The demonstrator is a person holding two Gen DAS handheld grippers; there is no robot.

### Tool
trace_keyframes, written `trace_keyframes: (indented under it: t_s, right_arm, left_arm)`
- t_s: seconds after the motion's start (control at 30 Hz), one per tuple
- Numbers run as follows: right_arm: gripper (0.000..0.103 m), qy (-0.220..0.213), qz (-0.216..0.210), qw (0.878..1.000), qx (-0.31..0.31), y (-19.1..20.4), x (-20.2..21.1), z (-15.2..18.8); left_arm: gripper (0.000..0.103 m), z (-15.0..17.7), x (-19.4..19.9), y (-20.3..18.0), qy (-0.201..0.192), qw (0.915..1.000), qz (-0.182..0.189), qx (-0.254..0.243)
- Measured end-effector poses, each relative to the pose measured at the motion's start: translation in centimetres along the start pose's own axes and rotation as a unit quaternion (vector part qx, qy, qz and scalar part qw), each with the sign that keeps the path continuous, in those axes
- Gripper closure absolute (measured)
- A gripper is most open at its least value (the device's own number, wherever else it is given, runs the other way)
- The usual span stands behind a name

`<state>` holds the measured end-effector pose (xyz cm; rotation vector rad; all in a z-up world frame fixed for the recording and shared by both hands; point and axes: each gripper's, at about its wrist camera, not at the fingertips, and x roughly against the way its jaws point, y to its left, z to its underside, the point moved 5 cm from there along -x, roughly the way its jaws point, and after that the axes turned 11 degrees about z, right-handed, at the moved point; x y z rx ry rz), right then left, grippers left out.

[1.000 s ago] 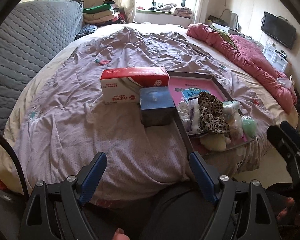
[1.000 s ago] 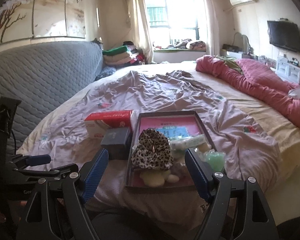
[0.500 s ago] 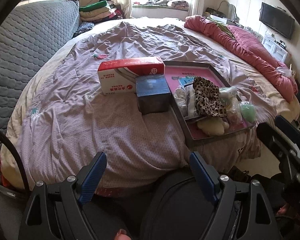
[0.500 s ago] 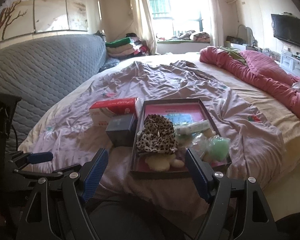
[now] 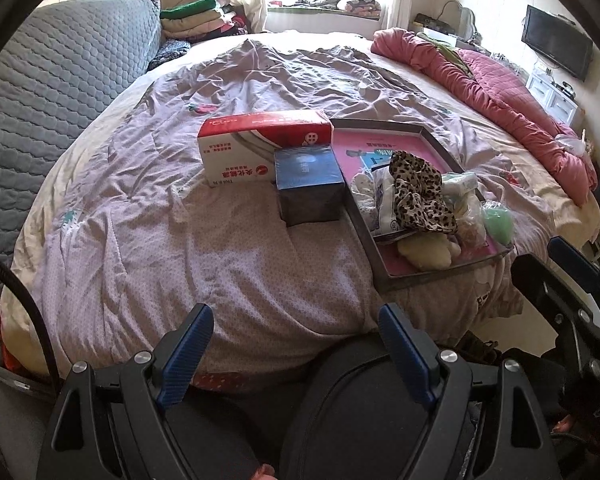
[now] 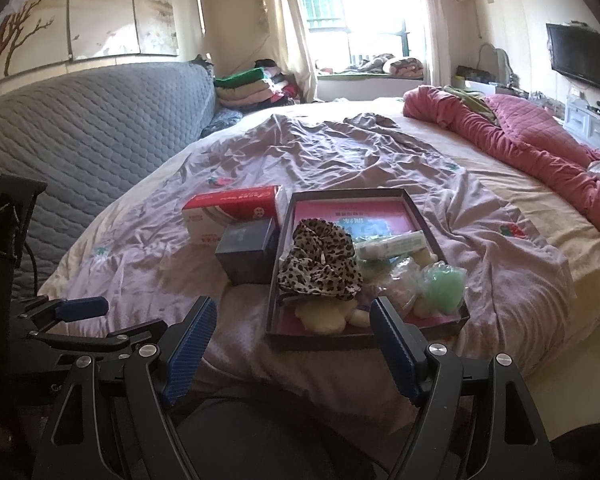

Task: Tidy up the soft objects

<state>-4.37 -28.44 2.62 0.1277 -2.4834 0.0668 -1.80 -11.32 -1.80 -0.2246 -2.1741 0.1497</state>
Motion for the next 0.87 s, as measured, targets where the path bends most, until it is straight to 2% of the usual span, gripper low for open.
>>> trace_keyframes:
  t_s: [0.77, 0.87]
  right_arm:
    - [0.023, 0.0, 0.0, 1.0, -0.009, -0.5, -0.2, 0.1]
    - [0.023, -0.002, -0.001, 1.0, -0.021, -1.0, -0.4, 0.1]
  left_arm:
    - [0.019, 0.6, -1.2, 0.8, 0.015, 0.9998, -0.001, 0.014]
    - [0.019, 0.6, -2.1, 1.4, 0.021, 0.9995, 0.009, 0.021]
